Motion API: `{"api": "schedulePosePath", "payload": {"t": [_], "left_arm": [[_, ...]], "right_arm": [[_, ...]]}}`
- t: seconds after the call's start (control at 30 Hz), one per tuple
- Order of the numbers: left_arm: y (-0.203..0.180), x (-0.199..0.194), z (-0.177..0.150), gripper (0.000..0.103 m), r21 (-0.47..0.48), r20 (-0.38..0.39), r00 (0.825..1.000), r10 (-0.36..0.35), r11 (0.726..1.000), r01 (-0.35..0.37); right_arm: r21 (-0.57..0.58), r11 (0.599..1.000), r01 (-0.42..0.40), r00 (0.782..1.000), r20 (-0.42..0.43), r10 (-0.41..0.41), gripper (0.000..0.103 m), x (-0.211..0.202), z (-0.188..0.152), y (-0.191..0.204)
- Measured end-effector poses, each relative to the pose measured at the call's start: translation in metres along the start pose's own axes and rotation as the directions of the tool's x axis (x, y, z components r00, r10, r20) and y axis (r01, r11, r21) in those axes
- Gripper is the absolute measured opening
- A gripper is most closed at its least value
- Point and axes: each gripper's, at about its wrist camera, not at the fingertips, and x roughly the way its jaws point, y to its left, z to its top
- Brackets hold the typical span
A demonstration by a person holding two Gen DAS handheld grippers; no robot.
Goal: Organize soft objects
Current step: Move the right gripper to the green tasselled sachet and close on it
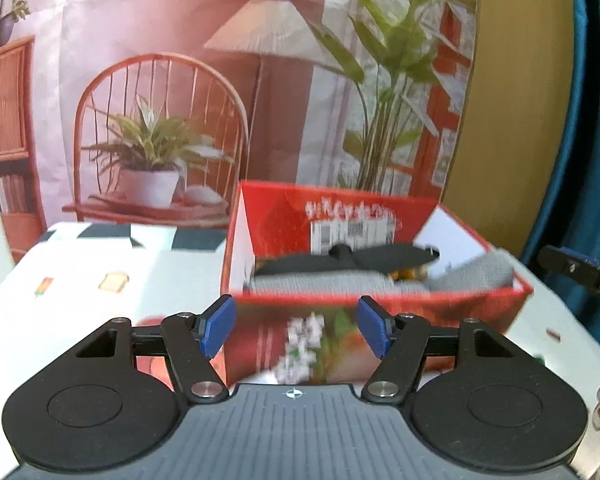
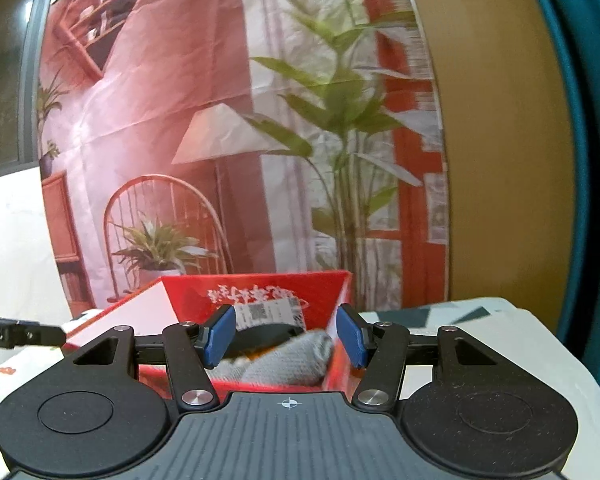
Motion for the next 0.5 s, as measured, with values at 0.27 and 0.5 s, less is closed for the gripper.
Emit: {"api": "schedulePosePath", "payload": {"t": [0.27,0.5], "left_arm": [[0.000,-0.002,-0.046,0.076,-0.018,-0.102,0.995,0.011,1.000,-0.012],[0.007,-0.003,-0.074,0.076,-0.030,-0.172,0.985,0.015,0.999,-0.021]], "right_arm": [[0.043,0.997,0.063,0.993,-0.106,-0.059,0.053,-0.022,-0.050,-0.015],[0.089,0.992,0.084,0.968,-0.244,-0.060,0.059,-0.020,-0.093,-0.020]]}}
